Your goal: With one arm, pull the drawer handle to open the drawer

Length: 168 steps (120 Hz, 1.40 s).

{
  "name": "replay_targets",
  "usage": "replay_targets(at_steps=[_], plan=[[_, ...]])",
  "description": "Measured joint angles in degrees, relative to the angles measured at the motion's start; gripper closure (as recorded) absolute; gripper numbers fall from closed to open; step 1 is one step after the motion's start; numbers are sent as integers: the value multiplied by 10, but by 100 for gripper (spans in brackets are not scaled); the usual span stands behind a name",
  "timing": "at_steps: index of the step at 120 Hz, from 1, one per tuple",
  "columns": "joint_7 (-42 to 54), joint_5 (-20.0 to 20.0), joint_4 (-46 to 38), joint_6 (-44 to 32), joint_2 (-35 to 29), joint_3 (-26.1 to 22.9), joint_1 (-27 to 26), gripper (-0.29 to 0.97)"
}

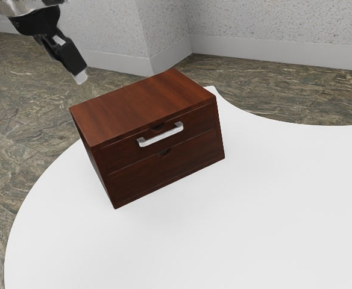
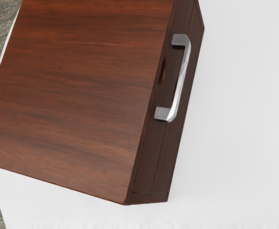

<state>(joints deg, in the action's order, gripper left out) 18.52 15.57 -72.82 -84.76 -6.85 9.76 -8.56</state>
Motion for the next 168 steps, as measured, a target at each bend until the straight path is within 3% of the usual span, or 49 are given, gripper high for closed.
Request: replay_targets(at_steps=[35, 61, 104, 126, 168], plan=[[1, -7, 0, 56, 1, 5, -2, 0], [1, -43, -9, 60, 4, 18, 1, 0], [3, -27, -262, -94, -110, 12, 0, 0], [2, -24, -355, -179, -130, 11, -1, 0], [-11, 53, -423, -291, -155, -6, -1, 0]])
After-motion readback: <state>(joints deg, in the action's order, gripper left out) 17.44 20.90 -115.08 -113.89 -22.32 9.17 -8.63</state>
